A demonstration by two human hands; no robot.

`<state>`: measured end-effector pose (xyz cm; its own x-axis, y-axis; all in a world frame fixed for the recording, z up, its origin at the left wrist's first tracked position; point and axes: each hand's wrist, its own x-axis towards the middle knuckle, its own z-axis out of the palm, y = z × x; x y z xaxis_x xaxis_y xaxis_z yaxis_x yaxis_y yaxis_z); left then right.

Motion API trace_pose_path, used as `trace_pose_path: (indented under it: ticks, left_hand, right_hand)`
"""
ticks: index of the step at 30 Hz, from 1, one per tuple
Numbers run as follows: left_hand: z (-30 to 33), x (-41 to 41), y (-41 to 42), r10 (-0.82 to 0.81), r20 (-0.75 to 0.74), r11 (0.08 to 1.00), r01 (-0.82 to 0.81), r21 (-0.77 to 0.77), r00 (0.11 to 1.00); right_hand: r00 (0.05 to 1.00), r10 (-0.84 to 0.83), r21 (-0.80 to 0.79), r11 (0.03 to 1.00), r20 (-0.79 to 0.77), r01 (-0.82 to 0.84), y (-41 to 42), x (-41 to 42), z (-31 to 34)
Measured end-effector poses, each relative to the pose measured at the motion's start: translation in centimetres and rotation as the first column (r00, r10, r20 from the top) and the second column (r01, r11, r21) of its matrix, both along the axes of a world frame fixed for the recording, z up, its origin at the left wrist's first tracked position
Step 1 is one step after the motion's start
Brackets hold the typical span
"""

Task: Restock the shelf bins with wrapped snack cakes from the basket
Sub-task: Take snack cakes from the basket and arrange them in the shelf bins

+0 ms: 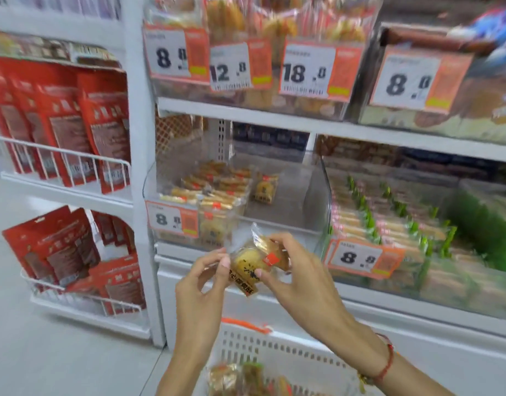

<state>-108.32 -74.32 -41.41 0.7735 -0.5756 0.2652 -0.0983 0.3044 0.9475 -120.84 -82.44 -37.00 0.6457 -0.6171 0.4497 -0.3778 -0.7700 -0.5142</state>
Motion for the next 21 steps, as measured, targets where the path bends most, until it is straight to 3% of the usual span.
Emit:
trace_pose_path:
  ticks: [5,8,11,14,18,21]
  left_hand:
    - [5.1,3.9,-2.4,0.146,0.242,0.988,-0.127,-0.094,0.959]
    - [5.8,7.9,-4.2,0.31,0.547,0.935,-0.354,-0.027,0.777]
    - [4.8,11.6,-5.8,0.233,0.752,0.897,-0.434,0.079,0.617]
    - [3.2,13.7,-7.0,0.134,0.844,0.865,-0.476,0.156,0.52]
    - [2.7,13.9,-7.6,0.163,0.864,0.837,-0.531,0.134,0.475]
    - [2.4,13.9,-7.7,0.173,0.866,0.835,-0.536,0.123,0.469]
  right_hand:
    - [0.995,0.027,-0.293,0.956,0.097,0.002,-2.9,2.5,5.8]
    - [0.995,-0.058,-0.484,0.87,0.082,0.091,-5.2,3.7,7.7]
    - [0.987,-0.158,-0.655,0.749,-0.034,0.098,-7.6,5.0,8.2]
    - [0.931,-0.304,-0.599,0.79,-0.205,0.126,-10.2,7.3,8.1]
    - [0.823,-0.403,-0.34,0.899,-0.399,0.276,-15.1,10.3,7.6]
    - [0.768,-0.445,-0.227,0.896,-0.461,0.382,-18.8,11.9,6.4]
